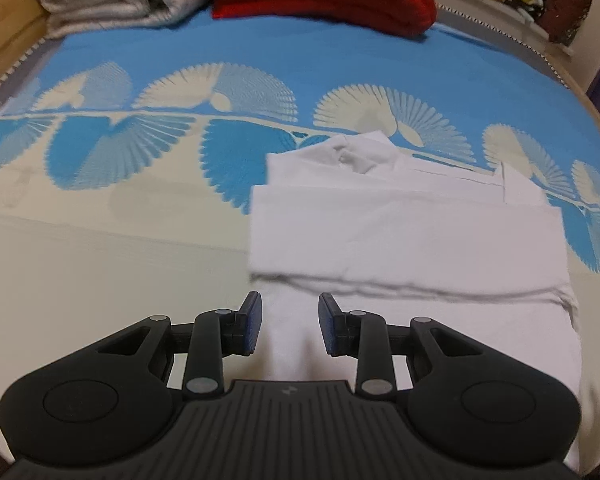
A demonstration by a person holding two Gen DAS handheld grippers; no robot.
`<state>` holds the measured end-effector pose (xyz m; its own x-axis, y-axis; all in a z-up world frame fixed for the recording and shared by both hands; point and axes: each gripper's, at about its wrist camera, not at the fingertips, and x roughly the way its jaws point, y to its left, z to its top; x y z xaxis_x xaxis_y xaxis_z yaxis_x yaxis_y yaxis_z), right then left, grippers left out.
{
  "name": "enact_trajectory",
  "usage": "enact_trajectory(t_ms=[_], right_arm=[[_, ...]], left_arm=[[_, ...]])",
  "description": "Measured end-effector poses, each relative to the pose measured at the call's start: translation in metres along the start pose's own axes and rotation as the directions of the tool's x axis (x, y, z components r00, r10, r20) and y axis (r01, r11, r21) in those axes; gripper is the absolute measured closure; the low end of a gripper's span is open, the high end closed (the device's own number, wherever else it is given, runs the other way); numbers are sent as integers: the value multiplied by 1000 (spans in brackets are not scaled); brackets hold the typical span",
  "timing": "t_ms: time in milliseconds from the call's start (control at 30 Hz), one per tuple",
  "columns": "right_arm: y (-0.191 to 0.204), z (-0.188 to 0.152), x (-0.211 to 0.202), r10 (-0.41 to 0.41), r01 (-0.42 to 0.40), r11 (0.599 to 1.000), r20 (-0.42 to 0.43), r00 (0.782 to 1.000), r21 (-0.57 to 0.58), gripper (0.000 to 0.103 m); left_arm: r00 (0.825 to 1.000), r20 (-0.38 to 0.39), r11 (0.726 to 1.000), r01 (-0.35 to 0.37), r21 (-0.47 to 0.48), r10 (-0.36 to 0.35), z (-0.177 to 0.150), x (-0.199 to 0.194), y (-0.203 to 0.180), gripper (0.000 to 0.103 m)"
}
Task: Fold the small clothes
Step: 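Open both grippers and lift them off the folded shirt, then grasp the shirt hem with the left gripper while the right gripper grasps the hem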
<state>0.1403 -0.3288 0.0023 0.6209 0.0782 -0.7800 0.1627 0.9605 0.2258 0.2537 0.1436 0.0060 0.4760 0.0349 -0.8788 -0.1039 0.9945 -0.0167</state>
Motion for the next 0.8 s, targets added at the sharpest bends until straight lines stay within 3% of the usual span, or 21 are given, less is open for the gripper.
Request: enact_trajectory(t_ms=[133, 233, 367, 433, 500, 600, 667, 733, 800], right_arm=[[-10, -41, -20, -3, 3, 1000, 12, 1000, -5, 59], [-18, -75, -23, 5, -5, 1000, -8, 1000, 2, 59], [-34, -109, -7, -1, 3, 999, -82, 997, 32, 59], [-41, -120, 2, 4, -1, 1000, -97, 995, 31, 59], [-50, -132, 16, -26, 28, 999, -113, 993, 21, 58], [-65, -144, 35, -38, 66, 989, -204, 978, 132, 58], [-67, -147, 44, -6, 43, 987, -230, 973, 157, 57], [-64, -152, 50, -78, 101, 991, -228, 970, 87, 57], [-68, -153, 50, -92, 116, 989, -224, 970, 96, 56]], left_arm=[[996, 66, 999, 53, -7, -53, -45, -50, 17, 69], [995, 72, 996, 79, -37, -76, -94, -69, 31, 68], [995, -10, 981, 99, -168, -102, -157, -58, 45, 68], [994, -67, 981, 70, -183, -84, -180, -44, 43, 68], [994, -100, 987, 20, -157, -36, -194, -39, 37, 68], [999, -33, 997, -15, -74, 12, -213, -31, 28, 54], [991, -116, 993, -84, -87, 73, -221, -13, 28, 55], [996, -82, 995, -27, -97, 19, -219, -12, 26, 52], [998, -63, 997, -15, -73, 10, -216, -13, 25, 47]])
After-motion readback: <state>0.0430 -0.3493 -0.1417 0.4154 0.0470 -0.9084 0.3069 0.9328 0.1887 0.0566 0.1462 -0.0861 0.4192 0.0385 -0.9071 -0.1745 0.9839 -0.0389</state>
